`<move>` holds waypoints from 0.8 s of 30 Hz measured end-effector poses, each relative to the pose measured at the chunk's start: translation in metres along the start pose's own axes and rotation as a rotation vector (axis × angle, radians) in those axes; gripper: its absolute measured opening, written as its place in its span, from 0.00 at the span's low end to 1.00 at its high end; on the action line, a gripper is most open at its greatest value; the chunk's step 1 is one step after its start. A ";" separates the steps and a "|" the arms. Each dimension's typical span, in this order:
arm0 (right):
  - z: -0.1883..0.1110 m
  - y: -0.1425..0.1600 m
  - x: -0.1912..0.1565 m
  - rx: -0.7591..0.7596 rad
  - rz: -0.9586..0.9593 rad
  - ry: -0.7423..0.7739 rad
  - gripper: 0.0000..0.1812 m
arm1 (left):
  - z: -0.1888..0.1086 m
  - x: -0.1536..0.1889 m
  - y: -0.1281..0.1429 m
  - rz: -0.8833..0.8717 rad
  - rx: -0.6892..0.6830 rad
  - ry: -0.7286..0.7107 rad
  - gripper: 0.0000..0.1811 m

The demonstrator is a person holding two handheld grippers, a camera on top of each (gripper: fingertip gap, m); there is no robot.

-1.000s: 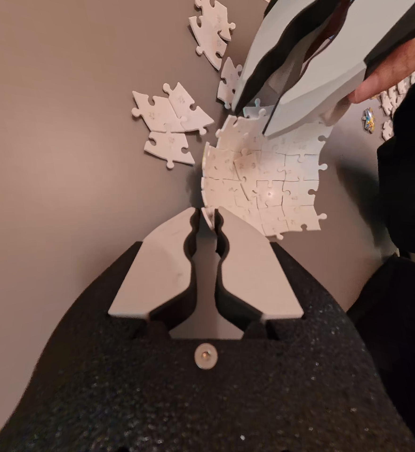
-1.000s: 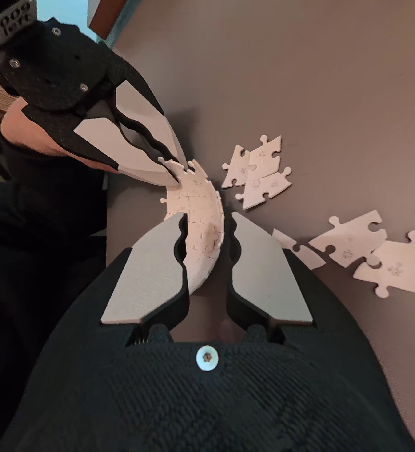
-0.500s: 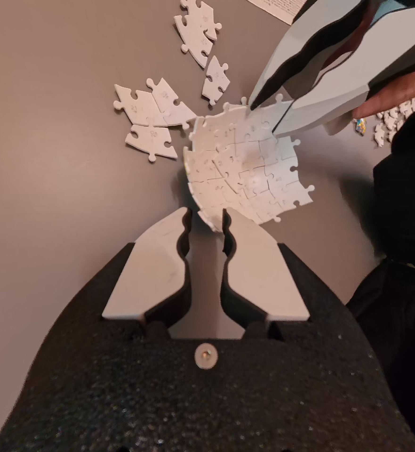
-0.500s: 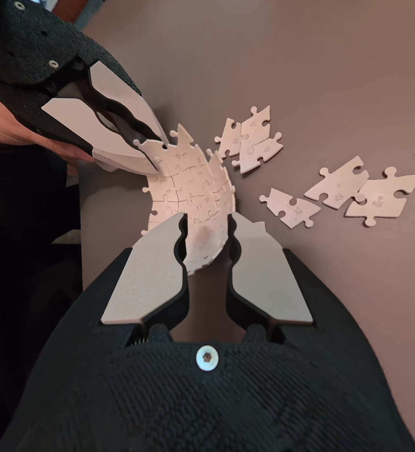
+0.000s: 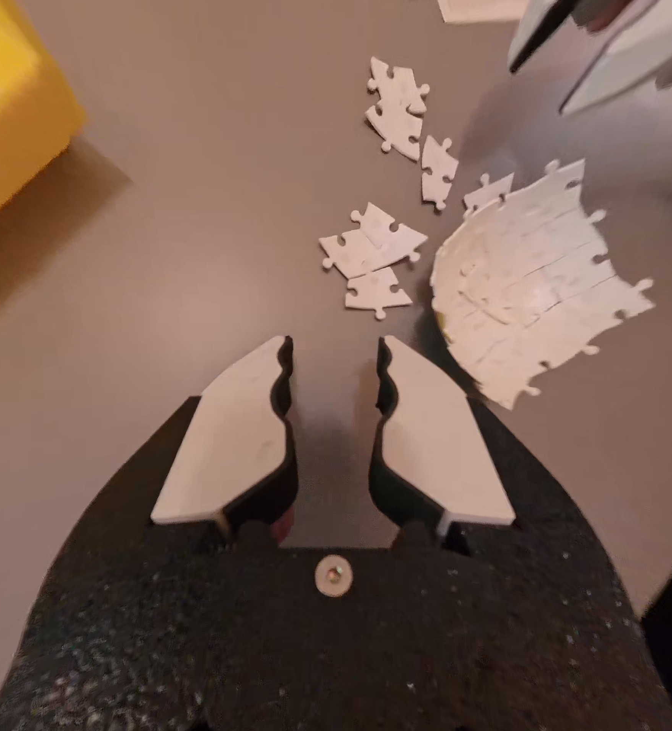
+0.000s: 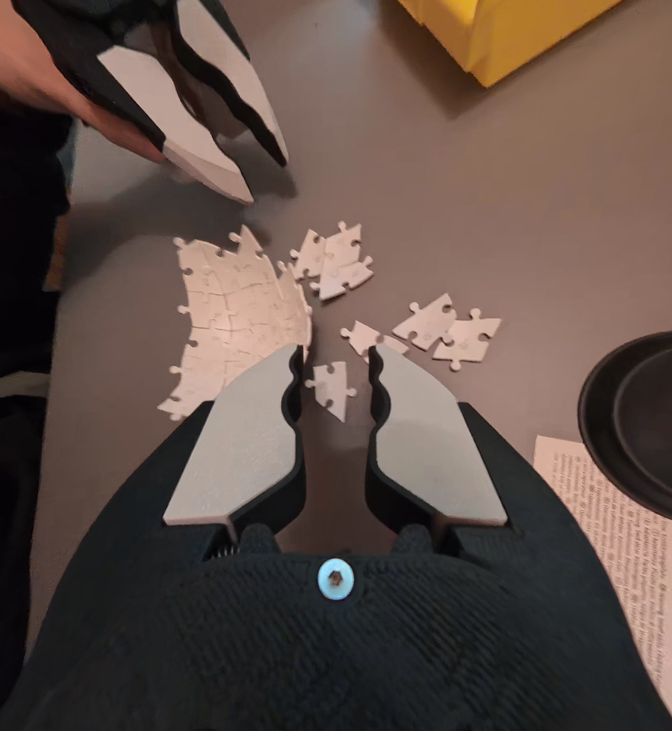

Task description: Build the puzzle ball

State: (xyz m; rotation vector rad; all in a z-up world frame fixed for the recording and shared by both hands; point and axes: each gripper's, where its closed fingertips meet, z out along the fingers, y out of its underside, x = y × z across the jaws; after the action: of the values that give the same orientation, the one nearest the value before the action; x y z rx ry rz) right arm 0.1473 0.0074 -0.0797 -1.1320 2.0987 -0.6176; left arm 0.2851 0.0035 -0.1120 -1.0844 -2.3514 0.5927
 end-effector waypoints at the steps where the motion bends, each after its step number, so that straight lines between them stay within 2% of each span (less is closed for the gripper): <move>1: 0.003 0.003 0.005 -0.024 0.003 0.005 0.17 | 0.006 0.000 -0.002 0.062 0.002 0.007 0.24; 5: 0.021 0.006 0.013 -0.054 0.013 -0.045 0.17 | 0.027 0.016 0.001 0.261 0.014 0.063 0.28; 9: 0.038 0.006 0.018 -0.097 0.030 -0.097 0.15 | 0.038 0.015 0.003 0.331 0.029 0.037 0.28; 17: 0.070 -0.007 0.013 -0.170 0.029 -0.218 0.15 | 0.040 0.009 0.001 0.352 0.022 -0.026 0.24; 20: 0.075 -0.008 0.012 -0.197 0.059 -0.228 0.14 | 0.041 0.012 -0.001 0.311 0.027 -0.013 0.25; 24: 0.074 -0.005 0.006 -0.238 0.151 -0.276 0.13 | 0.042 0.008 -0.003 0.323 0.028 -0.036 0.21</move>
State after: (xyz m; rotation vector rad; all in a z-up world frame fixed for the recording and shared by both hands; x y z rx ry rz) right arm 0.2030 -0.0070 -0.1276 -1.1021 2.0279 -0.1328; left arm 0.2543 0.0009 -0.1417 -1.4656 -2.2050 0.7617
